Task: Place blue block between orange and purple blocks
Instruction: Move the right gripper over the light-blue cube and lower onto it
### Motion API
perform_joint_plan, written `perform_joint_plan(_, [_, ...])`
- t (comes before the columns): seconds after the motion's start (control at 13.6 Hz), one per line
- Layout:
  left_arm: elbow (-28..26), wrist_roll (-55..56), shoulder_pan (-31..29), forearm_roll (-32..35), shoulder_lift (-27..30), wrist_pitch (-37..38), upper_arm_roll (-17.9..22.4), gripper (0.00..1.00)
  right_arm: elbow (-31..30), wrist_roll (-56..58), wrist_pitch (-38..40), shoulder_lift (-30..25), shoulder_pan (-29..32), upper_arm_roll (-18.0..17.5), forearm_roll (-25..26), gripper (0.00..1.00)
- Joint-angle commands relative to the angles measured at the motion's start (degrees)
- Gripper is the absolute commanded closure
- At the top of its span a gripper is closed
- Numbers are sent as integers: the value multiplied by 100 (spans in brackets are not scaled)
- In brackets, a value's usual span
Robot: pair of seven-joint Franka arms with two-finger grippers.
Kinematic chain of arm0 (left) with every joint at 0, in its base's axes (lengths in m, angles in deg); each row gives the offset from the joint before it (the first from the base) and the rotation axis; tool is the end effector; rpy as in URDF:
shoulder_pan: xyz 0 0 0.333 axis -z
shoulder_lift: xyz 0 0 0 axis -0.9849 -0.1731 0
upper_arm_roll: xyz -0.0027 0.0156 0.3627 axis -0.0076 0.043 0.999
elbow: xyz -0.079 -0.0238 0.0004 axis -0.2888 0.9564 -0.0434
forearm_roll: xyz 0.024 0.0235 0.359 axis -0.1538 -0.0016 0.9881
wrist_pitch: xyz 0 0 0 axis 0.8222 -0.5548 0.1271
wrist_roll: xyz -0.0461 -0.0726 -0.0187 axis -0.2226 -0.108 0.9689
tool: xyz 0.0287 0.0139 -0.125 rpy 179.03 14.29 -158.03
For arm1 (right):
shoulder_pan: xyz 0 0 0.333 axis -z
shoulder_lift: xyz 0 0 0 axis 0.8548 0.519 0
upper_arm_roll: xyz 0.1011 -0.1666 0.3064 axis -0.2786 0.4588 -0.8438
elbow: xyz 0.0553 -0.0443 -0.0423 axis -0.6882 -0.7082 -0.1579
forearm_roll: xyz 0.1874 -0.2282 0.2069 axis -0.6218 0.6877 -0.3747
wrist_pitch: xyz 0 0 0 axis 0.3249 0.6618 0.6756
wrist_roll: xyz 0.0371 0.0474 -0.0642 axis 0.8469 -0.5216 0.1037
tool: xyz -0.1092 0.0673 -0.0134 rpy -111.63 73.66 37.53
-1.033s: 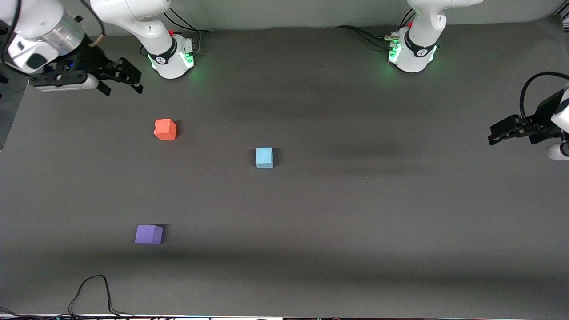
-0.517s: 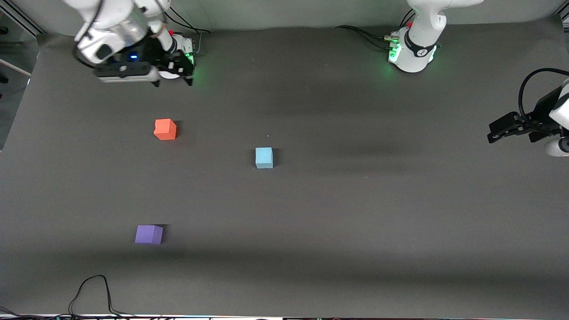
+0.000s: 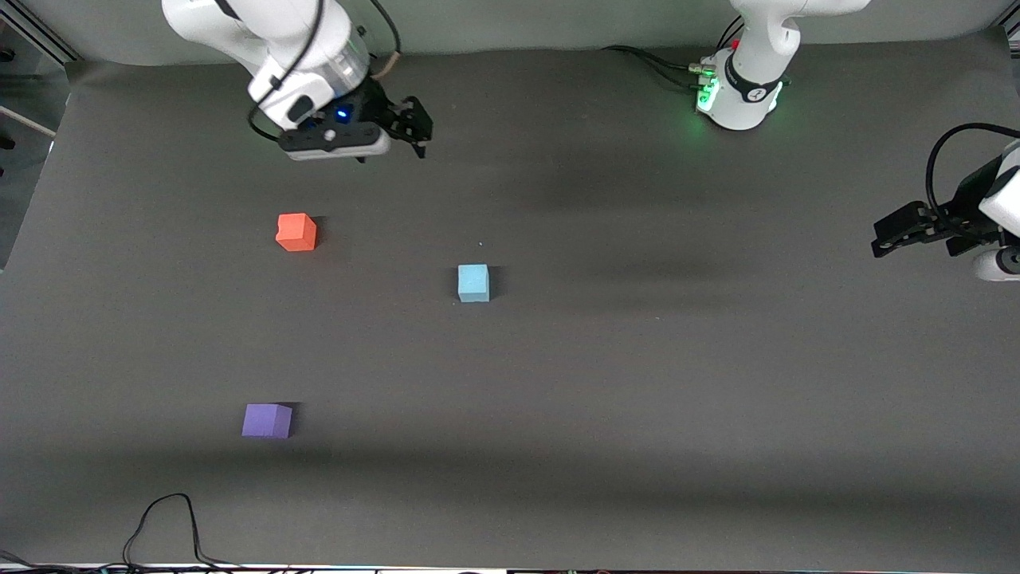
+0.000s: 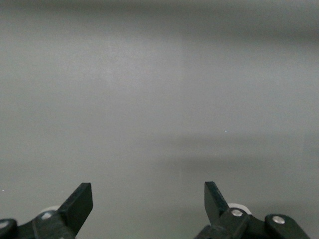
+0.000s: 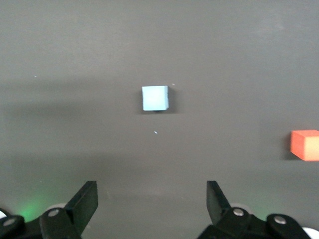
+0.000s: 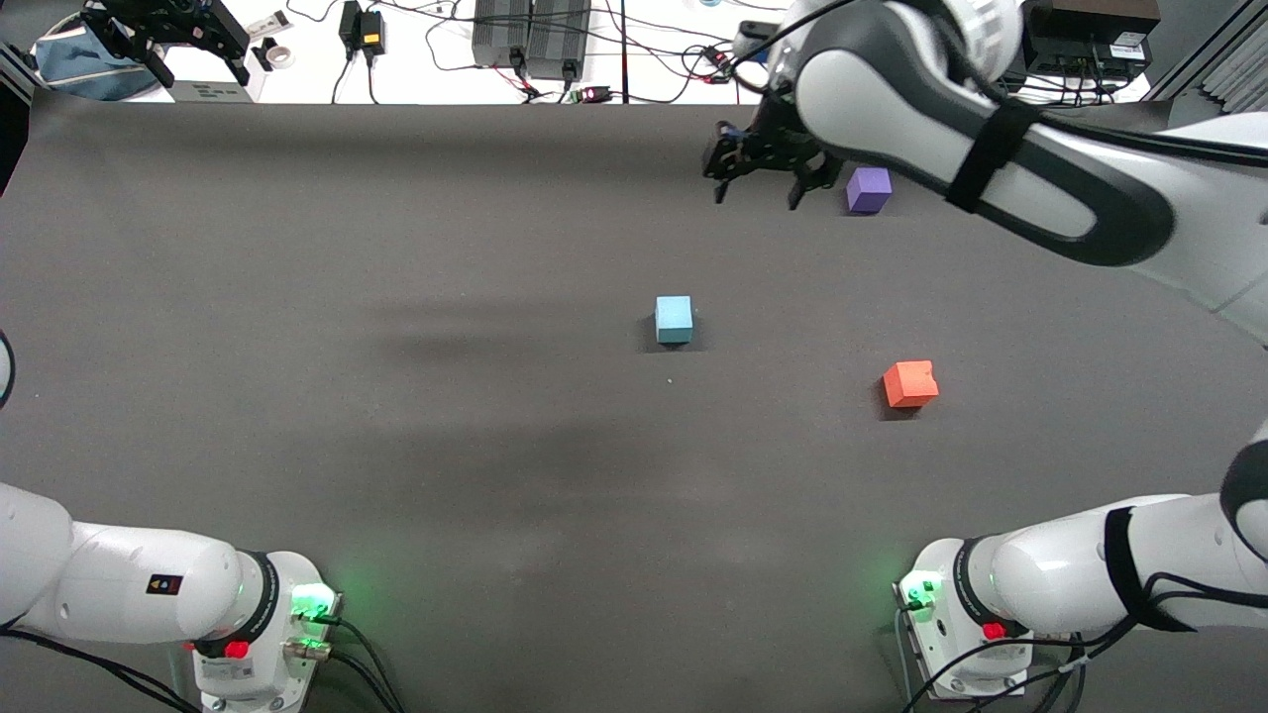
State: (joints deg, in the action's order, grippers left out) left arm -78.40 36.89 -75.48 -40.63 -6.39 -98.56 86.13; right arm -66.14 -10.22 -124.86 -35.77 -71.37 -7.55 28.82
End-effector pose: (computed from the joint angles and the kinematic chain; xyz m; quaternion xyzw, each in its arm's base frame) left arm 0.5474 -0.0192 0.6368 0.9999 0.0054 0.0009 0.0097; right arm 0.3989 0.3306 0.5995 -0.9979 0.0176 0.0152 0.0612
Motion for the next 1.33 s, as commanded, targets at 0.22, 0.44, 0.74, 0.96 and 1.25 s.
perform_joint_plan(0.22, [-122, -89, 116, 17, 116, -81, 109, 0, 165, -449, -772, 1120, -64, -329, 752, 3])
perform_joint_plan(0.44, [-122, -89, -216, 8, 116, -99, -223, 0, 156, -521, -1123, 1639, -107, -479, 1140, 3])
perform_joint_plan(0.74, [-122, -89, -270, 8, 116, -99, -269, 0, 51, -705, -1493, 2088, -222, -488, 1604, 2])
perform_joint_plan(0.96, [-131, -88, -253, 17, 90, -107, -269, 0, -125, -855, -1817, 2317, -327, -479, 1834, 2])
perform_joint_plan(1.25, [-131, -97, -253, 87, 90, -107, -269, 0, -125, -1329, -2231, 2879, -336, -479, 2387, 2])
